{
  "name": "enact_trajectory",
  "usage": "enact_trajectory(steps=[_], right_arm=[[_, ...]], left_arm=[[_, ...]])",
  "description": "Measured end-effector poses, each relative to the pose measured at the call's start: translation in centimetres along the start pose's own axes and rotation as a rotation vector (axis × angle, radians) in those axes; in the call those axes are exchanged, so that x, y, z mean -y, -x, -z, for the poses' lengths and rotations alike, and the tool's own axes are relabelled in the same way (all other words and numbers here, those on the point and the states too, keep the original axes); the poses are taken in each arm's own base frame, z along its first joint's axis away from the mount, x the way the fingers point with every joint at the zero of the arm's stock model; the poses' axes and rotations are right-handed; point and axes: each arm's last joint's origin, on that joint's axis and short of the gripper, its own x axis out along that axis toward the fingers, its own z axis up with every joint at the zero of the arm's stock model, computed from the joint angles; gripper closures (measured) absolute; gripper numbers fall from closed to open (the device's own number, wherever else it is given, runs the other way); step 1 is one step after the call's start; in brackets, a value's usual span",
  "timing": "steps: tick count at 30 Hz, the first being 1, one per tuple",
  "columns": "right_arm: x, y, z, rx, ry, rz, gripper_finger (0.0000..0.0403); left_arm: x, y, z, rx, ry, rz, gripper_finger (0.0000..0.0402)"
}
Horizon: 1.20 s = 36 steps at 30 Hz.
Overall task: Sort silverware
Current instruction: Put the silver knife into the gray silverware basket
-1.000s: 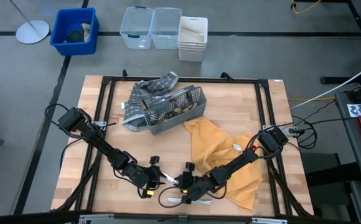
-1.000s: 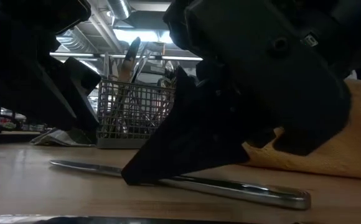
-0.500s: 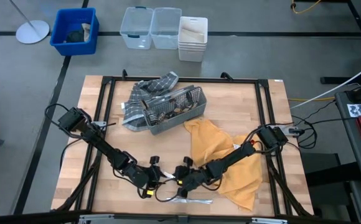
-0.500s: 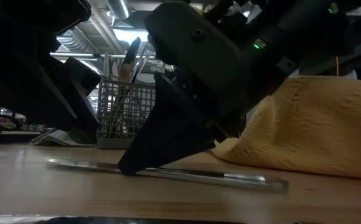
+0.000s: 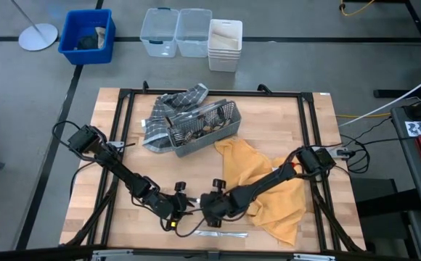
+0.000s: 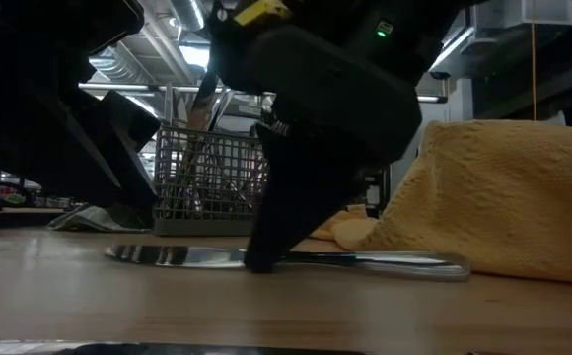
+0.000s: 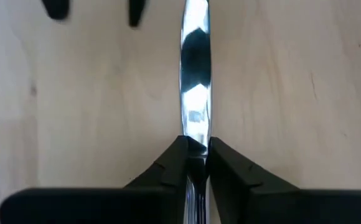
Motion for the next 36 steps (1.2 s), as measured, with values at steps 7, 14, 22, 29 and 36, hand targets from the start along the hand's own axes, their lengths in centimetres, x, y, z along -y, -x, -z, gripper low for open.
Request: enact_trajectory(steps=[7,14,22,29,36], right_arm=[[0.5,0.2,-0.2,-0.06,-0.002,-0.024,0.0348],[0.4,0.4,-0.3,-0.057,-0.001,-0.034,0.0373],[0.3,0.4,-0.3,-0.051,-0.002,-0.038,0.0375],[0.2,0.3,-0.4,-0.037,-0.006,-0.047,0.0375],[0.2,0.3,-0.5,-0.034,-0.007,-0.047,0.0375]], left_arm=[[0.0,0.0,0.0,-0.001,0.0,0.0,0.0282],[0.0,0.0,0.0,0.0,0.0,0.0,0.0282],[-0.3,-0.1,-0.1,0.001,0.005,-0.01,0.0282],[-1.4,-0.5,-0.4,0.006,0.028,-0.063,0.0282],[-2.7,-0.9,-0.3,-0.032,0.078,-0.112,0.0282]])
